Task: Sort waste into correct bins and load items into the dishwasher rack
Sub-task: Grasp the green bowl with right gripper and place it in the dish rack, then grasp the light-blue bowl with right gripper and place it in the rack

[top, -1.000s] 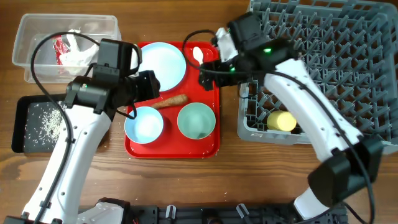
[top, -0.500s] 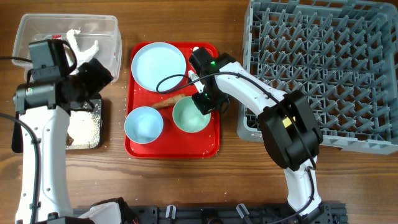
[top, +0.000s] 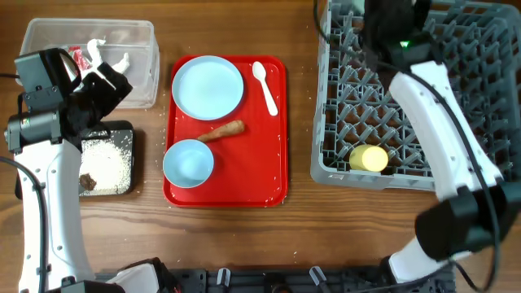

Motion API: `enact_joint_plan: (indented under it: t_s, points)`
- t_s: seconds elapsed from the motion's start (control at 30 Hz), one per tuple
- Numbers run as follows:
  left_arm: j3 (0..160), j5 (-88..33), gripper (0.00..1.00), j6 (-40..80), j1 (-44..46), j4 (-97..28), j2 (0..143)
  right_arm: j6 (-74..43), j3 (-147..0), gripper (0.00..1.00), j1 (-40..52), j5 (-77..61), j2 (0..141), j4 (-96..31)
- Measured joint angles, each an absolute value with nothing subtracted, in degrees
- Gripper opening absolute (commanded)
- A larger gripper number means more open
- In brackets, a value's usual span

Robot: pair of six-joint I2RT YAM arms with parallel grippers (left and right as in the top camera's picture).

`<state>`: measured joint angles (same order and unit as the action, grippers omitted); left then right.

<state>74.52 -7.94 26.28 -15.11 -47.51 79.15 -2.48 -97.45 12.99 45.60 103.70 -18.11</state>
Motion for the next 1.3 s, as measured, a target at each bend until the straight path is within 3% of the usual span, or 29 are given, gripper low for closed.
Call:
enact_joint_plan:
  t_s: [0.13,0.23,0.5,0.53,0.57,0.6,0.77,1.03,1.13,1.2,1.3]
  points:
    - [74.52,-7.94,1.00,26.28,-15.11,-47.53,79.15,25.50,-97.23,0.04,12.45,51.68,116.77,1.76]
    - [74.52,-7.92,1.00,26.28,-15.11,-47.53,79.15,39.68,-97.10,0.04,12.49,52.77,125.99,7.81]
    - [74.54,-7.92,1.00,26.28,-15.11,-47.51,79.15,44.49,-97.17,0.06,13.23,54.06,129.01,9.41]
    - [74.54,-7.94,1.00,26.28,-15.11,-47.51,79.15,44.66,-97.17,0.38,13.85,55.29,129.03,9.23]
    - [74.54,-7.94,1.00,26.28,-15.11,-47.51,79.15,44.97,-97.17,0.59,14.20,56.07,129.03,8.84]
    - [74.54,-7.94,1.00,26.28,-15.11,-47.51,79.15,45.30,-97.17,0.70,14.79,57.34,129.23,8.60]
    - [74.54,-7.92,1.00,26.28,-15.11,-47.51,79.15,46.70,-97.12,1.00,18.72,62.08,130.23,5.85]
    - [74.54,-7.94,1.00,26.28,-15.11,-47.51,79.15,46.00,-97.12,1.00,23.24,64.16,129.78,5.80]
    - [74.52,-7.92,1.00,26.28,-15.11,-47.51,79.15,39.51,-97.08,1.00,23.57,62.17,126.28,2.55]
    - [74.54,-7.92,1.00,26.28,-15.11,-47.51,79.15,30.81,-97.38,1.00,25.19,53.80,121.45,-6.46]
    - [74.52,-7.92,1.00,26.28,-15.11,-47.53,79.15,8.80,-97.45,1.00,29.26,18.46,112.60,-23.53]
